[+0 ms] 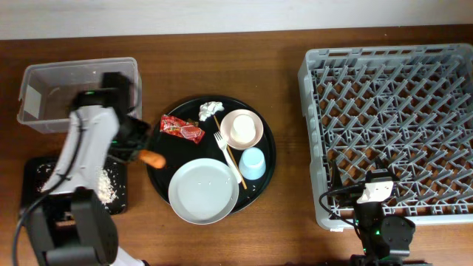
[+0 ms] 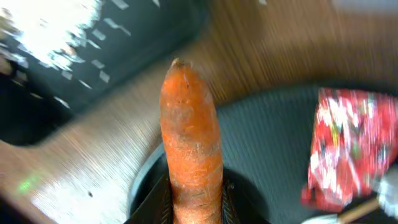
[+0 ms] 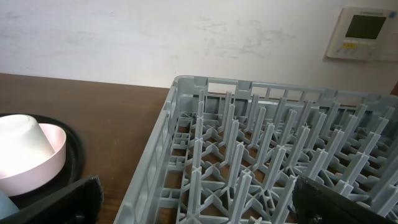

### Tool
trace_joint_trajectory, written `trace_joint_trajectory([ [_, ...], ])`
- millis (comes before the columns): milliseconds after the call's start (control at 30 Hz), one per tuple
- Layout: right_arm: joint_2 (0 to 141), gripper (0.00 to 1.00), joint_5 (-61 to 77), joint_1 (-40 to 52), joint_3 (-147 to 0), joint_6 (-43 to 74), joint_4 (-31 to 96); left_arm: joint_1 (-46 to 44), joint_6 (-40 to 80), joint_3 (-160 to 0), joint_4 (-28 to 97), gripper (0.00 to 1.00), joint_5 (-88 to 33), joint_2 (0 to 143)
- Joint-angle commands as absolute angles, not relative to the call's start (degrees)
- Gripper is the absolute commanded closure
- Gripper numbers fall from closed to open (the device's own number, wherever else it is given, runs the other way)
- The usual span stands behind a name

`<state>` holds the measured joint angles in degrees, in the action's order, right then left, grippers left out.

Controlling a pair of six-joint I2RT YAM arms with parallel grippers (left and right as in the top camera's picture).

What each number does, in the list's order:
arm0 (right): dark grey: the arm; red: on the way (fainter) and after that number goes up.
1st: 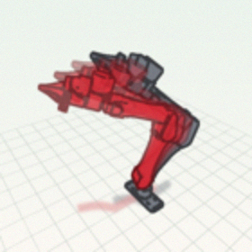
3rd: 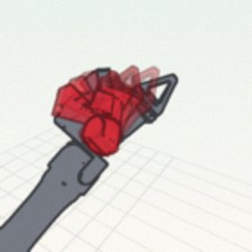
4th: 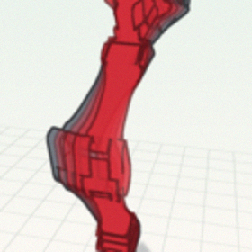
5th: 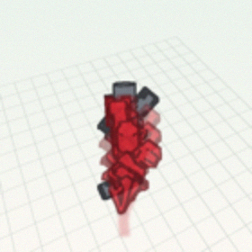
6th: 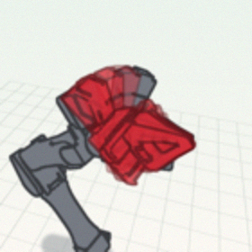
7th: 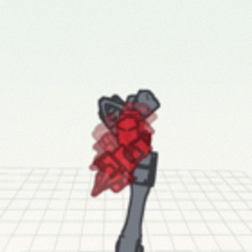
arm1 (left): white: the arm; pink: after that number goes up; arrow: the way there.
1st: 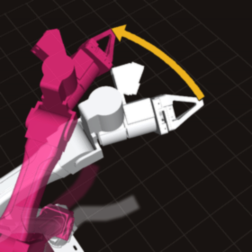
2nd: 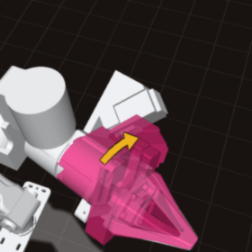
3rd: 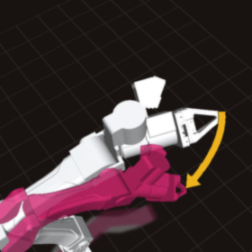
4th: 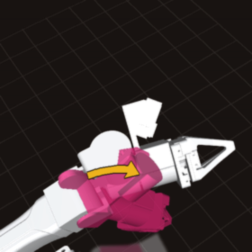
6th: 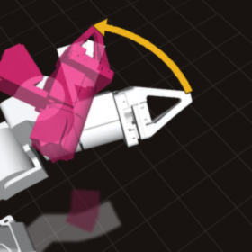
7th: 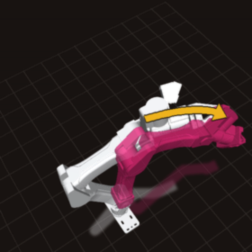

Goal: Sort waste into correct bins and load items into the dishwasher rack
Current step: 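Place the carrot onto the black rectangular tray, then grasp the red snack wrapper with the left gripper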

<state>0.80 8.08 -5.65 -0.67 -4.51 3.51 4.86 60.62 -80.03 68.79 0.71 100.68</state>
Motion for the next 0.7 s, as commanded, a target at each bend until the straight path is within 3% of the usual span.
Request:
trace_joint_trajectory([
  [0, 0.4, 0.01, 8.4, -6.0, -0.3, -4.4, 3.7, 11.6, 59.9, -79.8, 69.0, 0.80, 1.5, 98.6],
  [333, 0.4, 0.01, 8.4, -6.0, -0.3, -4.4, 3.7, 25.9, 60.4, -79.4, 67.1, 0.80, 10.0, 98.7],
  [600, 0.4, 0.01, 8.4, -6.0, -0.3, -4.4, 3.7, 29.3, 60.4, -73.2, 62.3, 0.80, 11.5, 98.7],
  [667, 0.4, 0.01, 8.4, -6.0, -0.3, -4.4, 3.7, 29.3, 60.4, -71.7, 60.8, 0.76, 11.4, 98.7],
])
